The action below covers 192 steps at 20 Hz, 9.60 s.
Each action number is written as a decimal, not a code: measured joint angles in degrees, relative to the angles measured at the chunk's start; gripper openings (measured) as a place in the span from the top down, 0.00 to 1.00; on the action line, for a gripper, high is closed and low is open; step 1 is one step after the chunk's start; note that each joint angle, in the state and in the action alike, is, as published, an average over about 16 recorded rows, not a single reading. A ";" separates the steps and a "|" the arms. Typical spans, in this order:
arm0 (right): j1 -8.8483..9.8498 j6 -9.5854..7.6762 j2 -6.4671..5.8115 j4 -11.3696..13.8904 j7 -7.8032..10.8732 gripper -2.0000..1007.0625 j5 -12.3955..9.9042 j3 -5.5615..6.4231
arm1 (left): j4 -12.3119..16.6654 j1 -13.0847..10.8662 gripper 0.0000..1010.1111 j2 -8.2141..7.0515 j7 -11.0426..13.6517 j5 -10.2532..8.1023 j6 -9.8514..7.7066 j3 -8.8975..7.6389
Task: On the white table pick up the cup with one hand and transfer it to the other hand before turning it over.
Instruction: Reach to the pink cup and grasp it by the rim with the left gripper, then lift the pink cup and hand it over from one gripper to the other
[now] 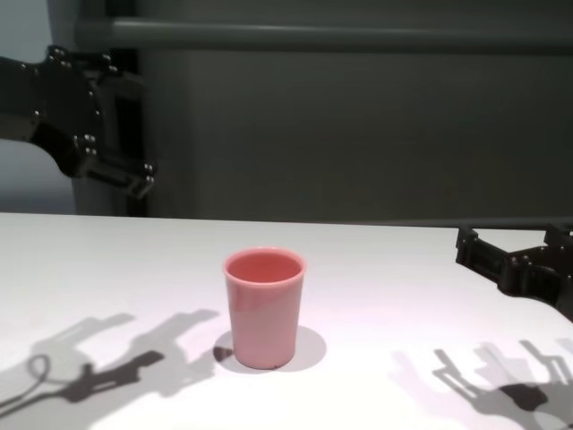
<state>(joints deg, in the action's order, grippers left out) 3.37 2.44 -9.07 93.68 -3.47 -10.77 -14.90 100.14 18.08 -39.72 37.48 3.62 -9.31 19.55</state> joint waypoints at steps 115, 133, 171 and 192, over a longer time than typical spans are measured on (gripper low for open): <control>0.00 0.00 0.00 0.00 0.00 0.00 0.00 0.00 | -27.18 17.97 0.95 12.89 9.09 -19.16 11.72 13.80; 0.00 0.00 0.00 0.00 0.00 0.00 0.00 0.00 | -36.44 24.34 0.95 21.50 16.32 -31.97 12.75 13.61; 0.00 0.00 0.00 0.00 0.00 0.00 0.00 0.00 | -39.75 25.01 0.95 25.23 16.34 -36.92 13.51 14.91; 0.07 -1.03 2.60 -2.00 11.47 0.00 -12.17 4.78 | -39.81 25.14 0.95 25.09 16.55 -36.62 13.64 15.04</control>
<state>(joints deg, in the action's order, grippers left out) 3.44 1.41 -6.47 91.68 8.00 -22.94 -10.13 60.33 43.21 -14.64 54.03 -33.00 4.33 34.59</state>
